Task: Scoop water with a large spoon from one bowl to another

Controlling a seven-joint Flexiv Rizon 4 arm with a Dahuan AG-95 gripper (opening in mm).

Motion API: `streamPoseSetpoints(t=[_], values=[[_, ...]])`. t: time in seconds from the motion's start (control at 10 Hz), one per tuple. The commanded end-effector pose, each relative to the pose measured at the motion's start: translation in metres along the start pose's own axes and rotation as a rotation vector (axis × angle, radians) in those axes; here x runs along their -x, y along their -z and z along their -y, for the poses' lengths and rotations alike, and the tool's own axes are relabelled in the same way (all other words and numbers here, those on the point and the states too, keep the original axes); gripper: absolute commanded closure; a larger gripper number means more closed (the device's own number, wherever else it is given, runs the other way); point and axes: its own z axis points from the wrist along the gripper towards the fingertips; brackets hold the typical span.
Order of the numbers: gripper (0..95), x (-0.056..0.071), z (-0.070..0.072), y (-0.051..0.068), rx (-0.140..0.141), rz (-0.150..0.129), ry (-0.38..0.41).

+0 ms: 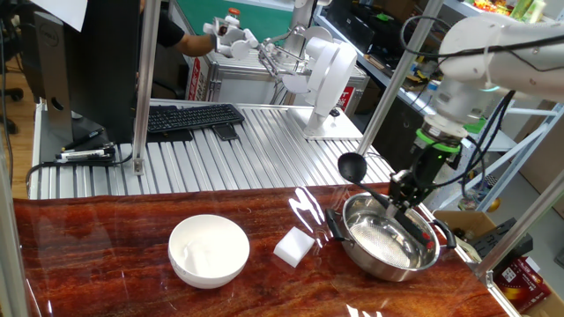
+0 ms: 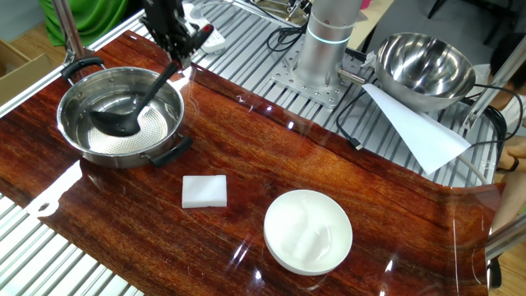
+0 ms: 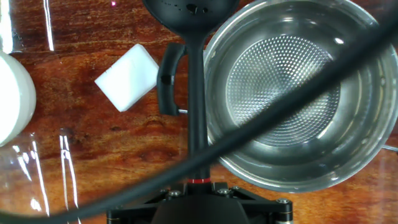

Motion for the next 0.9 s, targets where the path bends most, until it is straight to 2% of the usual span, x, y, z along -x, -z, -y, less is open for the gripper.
streamPoseSetpoints(t=[0.1, 0.2, 0.4, 0.9], values=[[95.0, -0.010, 0.008, 0.003, -0.006, 0.000, 0.014], [95.0, -0.013, 0.011, 0.004, -0.006, 0.001, 0.016], [95.0, -0.031, 0.022, 0.007, -0.013, 0.000, 0.024], [95.0, -0.063, 0.048, 0.002, -0.012, 0.001, 0.044]])
